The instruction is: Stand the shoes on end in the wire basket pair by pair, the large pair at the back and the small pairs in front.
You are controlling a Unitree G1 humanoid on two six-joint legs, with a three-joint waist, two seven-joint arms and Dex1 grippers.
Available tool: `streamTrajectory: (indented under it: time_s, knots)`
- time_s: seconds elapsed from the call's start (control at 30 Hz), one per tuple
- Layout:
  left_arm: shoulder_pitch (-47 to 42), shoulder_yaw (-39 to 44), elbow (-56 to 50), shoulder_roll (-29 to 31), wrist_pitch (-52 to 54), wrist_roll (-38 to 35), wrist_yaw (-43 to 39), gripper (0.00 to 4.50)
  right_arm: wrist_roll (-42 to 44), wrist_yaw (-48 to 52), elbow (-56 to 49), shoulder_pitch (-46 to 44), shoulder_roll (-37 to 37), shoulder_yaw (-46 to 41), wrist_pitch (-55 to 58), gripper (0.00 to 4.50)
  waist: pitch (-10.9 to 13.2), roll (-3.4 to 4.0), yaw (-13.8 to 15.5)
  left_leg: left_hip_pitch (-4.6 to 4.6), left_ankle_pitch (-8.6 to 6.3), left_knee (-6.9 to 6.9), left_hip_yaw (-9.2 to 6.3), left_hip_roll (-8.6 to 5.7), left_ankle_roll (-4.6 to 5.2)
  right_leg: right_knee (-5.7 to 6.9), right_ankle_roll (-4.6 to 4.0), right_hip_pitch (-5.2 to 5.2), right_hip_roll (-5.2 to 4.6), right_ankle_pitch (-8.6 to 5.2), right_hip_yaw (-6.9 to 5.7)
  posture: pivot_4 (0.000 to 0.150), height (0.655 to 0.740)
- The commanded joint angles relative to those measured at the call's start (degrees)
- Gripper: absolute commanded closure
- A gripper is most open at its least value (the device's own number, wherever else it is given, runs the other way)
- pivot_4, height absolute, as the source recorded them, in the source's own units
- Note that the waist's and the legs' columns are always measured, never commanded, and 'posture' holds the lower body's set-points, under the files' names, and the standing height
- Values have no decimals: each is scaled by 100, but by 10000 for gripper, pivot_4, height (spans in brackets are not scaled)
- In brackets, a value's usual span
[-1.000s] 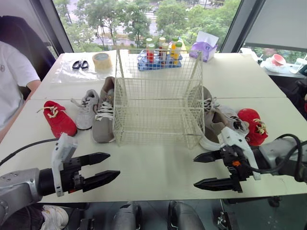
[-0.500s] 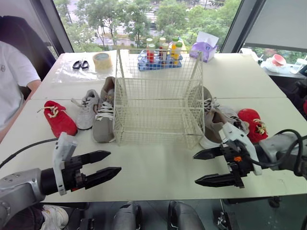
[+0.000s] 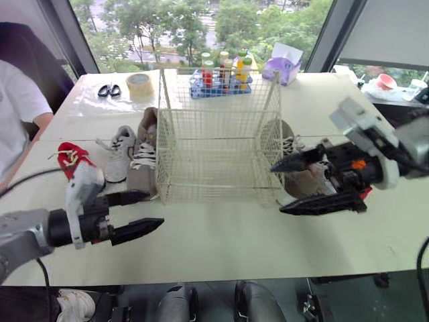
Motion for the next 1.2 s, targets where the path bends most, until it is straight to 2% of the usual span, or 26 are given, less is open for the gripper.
streamTrajectory:
  time_s: [0.03, 0.17, 0.33, 0.37, 0.43, 0.53, 0.57, 0.6, 0.67, 0.97, 1.2]
  knots:
    - [-373, 212, -38, 226, 3, -265, -43, 0, -1308, 552, 394, -337, 232, 1065, -857, 237, 0, 0, -1, 0, 3, -2, 1, 0, 0, 1, 2, 0, 1, 0, 0, 1500, 7400]
    - [-588, 290, -178, 289, 21, -421, 50, 0, -2291, 947, 923, -524, 620, 1902, -1405, 237, 0, 1, -9, -6, 28, -1, 14, 0, -35, 11, 25, -11, 2, 13, 1, 1500, 7400]
    - [-401, 374, -502, 64, -17, -611, 376, 0, -3148, 1124, 1223, -516, 901, 2432, -1715, 237, 0, 0, 5, -7, 32, 5, 16, 0, -40, 17, 28, -12, 3, 14, 1, 1500, 7400]
    - [-309, 382, -568, -14, -33, -611, 449, 0, -3216, 1130, 1179, -463, 923, 2441, -1711, 4328, 0, 0, 6, -7, 32, 5, 16, 0, -40, 18, 28, -12, 2, 14, 1, 1500, 7400]
    - [-186, 377, -665, -135, -52, -647, 596, 0, -3325, 1180, 1122, -374, 910, 2413, -1728, 8951, 0, 0, 14, -7, 33, 5, 15, 0, -43, 21, 28, -12, 3, 14, 1, 1500, 7400]
    - [-99, 266, -793, -270, -128, -621, 749, 0, -3502, 1189, 1058, -305, 910, 2375, -1702, 25237, -6, -9, 9, -4, 36, 9, 13, 1, -47, 28, 28, -10, 4, 14, 0, 1500, 7400]
    - [-124, 211, -807, -308, -150, -639, 809, 0, -3531, 1200, 1032, -296, 925, 2354, -1672, 28924, -6, -8, 9, -2, 37, 12, 13, 1, -49, 31, 27, -8, 4, 14, 1, 1500, 7400]
    - [-148, 160, -814, -330, -168, -635, 850, 0, -3562, 1195, 1008, -292, 949, 2335, -1641, 35067, -6, -8, 11, 2, 39, 13, 13, 0, -51, 36, 25, -7, 4, 14, 3, 1500, 7400]
    - [-170, 62, -817, -361, -204, -565, 882, 0, -3655, 1146, 972, -280, 1014, 2289, -1597, 44462, -6, -8, 11, 13, 40, 13, 13, 0, -53, 44, 23, -2, 4, 12, 4, 1500, 7400]
    - [-480, -467, -614, -458, -363, -197, 868, 0, -4390, 449, 1605, -497, 1654, 2130, -1868, 44462, -7, -11, -105, 49, 46, 11, 17, 2, -62, 95, 17, 2, 19, 9, 12, 1500, 7400]
    - [-798, -708, -559, -470, -331, -233, 948, 0, -4377, 425, 1342, -481, 1898, 2091, -1550, 44462, -8, -12, -111, 52, 58, 11, 3, 6, -79, 111, 12, 2, 31, 10, 13, 1500, 7400]
